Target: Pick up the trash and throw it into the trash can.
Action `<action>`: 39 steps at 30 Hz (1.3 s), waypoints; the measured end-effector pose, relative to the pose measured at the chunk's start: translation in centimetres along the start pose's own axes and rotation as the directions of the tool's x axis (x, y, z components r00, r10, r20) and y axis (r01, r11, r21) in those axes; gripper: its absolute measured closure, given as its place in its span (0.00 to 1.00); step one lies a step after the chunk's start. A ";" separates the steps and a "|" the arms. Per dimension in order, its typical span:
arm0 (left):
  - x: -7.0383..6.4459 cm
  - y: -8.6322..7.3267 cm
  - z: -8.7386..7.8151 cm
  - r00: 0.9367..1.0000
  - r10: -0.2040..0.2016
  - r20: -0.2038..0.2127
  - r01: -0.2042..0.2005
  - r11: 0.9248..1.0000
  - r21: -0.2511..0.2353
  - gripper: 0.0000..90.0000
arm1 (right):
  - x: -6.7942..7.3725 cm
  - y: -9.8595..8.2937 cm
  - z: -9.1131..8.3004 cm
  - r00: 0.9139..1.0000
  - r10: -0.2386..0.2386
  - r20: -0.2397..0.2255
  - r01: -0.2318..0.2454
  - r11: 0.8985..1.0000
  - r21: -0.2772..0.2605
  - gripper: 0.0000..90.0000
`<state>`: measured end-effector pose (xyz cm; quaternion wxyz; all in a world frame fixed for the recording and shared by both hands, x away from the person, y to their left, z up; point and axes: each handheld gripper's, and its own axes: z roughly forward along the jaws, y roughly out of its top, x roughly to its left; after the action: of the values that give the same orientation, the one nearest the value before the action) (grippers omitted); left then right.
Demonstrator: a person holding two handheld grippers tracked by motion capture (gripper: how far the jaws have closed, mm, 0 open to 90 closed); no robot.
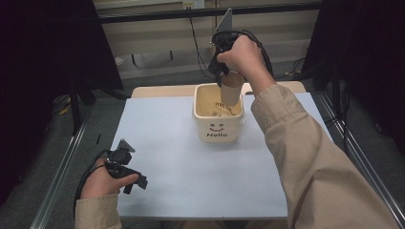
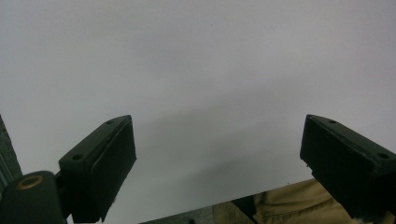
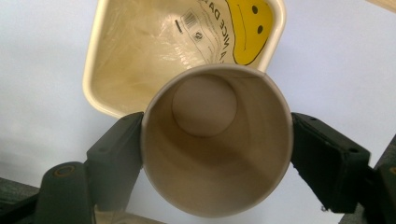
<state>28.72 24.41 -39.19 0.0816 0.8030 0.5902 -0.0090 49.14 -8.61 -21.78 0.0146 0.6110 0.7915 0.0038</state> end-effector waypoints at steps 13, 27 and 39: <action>0.0 0.1 0.0 1.000 0.016 -0.003 -0.016 1.000 0.001 0.12 | 0.1 0.2 2.4 1.000 -0.020 -0.004 0.020 1.000 0.009 0.23; 0.0 0.1 0.0 1.000 0.017 -0.004 -0.017 1.000 -0.004 0.12 | 0.5 0.4 2.6 0.999 -0.038 0.004 0.038 0.999 0.000 0.14; -0.1 0.1 -0.1 1.000 0.017 -0.001 -0.017 1.000 -0.013 0.12 | -0.3 -0.1 1.3 1.000 -0.021 -0.007 0.021 0.999 -0.024 0.14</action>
<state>28.74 24.34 -39.04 0.0868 0.8076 0.5833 -0.0040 49.13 -8.92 -23.08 0.0192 0.6024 0.7978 0.0154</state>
